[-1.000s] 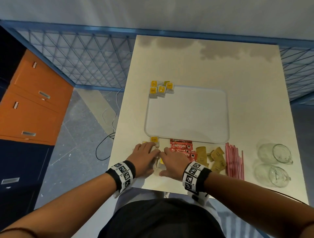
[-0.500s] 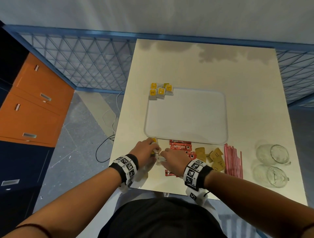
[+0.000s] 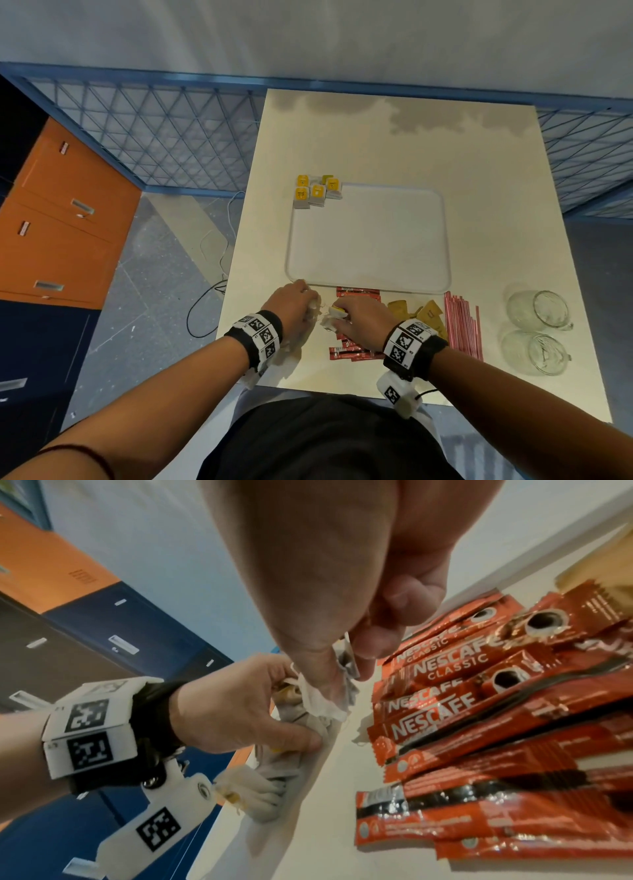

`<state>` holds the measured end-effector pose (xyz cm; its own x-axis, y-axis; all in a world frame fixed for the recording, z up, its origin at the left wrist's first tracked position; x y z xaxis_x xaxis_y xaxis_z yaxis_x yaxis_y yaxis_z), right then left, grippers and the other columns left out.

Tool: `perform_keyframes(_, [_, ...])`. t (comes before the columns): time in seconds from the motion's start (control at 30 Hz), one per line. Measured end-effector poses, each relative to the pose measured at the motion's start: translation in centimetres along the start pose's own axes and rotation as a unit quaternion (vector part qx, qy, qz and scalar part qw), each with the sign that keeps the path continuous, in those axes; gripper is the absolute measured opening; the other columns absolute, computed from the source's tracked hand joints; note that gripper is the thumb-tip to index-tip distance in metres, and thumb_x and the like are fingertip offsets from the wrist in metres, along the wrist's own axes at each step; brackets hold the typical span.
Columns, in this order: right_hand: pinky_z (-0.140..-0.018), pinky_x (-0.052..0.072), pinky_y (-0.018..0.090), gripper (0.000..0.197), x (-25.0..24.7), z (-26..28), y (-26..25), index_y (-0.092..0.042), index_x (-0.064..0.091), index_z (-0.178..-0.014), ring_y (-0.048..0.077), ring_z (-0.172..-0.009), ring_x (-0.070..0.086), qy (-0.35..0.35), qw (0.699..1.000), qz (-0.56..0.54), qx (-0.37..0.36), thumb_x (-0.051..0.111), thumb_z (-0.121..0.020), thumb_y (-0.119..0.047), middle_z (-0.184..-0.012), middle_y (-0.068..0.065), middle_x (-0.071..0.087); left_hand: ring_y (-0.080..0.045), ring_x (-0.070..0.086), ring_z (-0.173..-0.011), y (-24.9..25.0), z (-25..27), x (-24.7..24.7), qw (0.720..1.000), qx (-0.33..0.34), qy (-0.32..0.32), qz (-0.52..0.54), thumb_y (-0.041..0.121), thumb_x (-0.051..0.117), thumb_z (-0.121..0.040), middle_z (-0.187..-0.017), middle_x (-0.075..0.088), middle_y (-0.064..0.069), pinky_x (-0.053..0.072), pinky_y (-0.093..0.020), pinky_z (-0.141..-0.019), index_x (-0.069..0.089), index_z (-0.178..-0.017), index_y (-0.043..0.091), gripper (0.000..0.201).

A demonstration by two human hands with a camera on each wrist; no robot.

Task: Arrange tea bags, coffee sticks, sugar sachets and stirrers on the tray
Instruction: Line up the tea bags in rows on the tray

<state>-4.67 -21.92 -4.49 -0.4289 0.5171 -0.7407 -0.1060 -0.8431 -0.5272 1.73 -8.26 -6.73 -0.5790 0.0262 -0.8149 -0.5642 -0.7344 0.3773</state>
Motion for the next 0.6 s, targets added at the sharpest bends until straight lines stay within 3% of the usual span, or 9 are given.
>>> perform_keyframes(0.1, [-0.068,0.053,0.036,0.027,-0.7,0.2,0.7,-0.026,0.063,-0.087,0.01,-0.074,0.06,0.02,0.999,-0.043,0.021,0.061,-0.094,-0.052,-0.081,-0.008,0.065,-0.027,0.053,-0.114,0.4,-0.4,-0.1,0.998,0.004,0.014,-0.054,0.034,0.066,-0.087,-0.127,0.054,-0.004,0.043,-0.036,-0.095,0.053,-0.131,0.022,0.047])
perform_keyframes(0.2, [-0.076,0.055,0.037,0.021,-1.4,0.4,1.1,-0.026,0.069,-0.1,0.01,-0.083,0.064,0.035,0.996,-0.076,0.035,0.064,-0.093,-0.046,-0.093,-0.009,0.07,-0.027,0.047,-0.121,0.4,-0.5,0.0,0.996,-0.004,0.019,-0.083,0.037,0.061,-0.092,-0.131,0.054,-0.004,0.039,-0.036,-0.099,0.053,-0.133,0.021,0.045])
perform_keyframes(0.4, [-0.08,0.054,0.039,0.024,-1.9,0.4,1.6,-0.022,0.07,-0.106,0.014,-0.088,0.063,0.053,0.992,-0.103,0.052,0.064,-0.095,-0.043,-0.098,-0.005,0.071,-0.025,0.049,-0.116,1.0,0.1,0.3,1.0,0.006,0.01,0.001,0.031,0.063,-0.094,-0.131,0.046,-0.005,0.047,-0.035,-0.097,0.064,-0.124,0.017,0.033])
perform_keyframes(0.6, [-0.078,0.053,0.034,0.023,-1.9,0.4,1.6,-0.024,0.07,-0.105,0.011,-0.087,0.063,0.055,0.986,-0.144,0.065,0.064,-0.094,-0.044,-0.096,-0.008,0.071,-0.025,0.058,-0.109,0.4,-0.5,-0.7,0.998,-0.02,0.006,0.059,0.025,0.057,-0.097,-0.12,0.057,-0.004,0.046,-0.037,-0.097,0.066,-0.119,0.017,0.025])
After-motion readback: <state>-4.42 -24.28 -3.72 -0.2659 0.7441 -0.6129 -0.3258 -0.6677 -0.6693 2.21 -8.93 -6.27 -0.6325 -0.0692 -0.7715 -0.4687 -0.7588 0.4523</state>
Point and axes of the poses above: each hand's wrist, its own z-axis away from the middle knuckle, its own x-axis out of the palm, y = z × x, the point moved 7 cm from there along -z, towards the middle knuckle
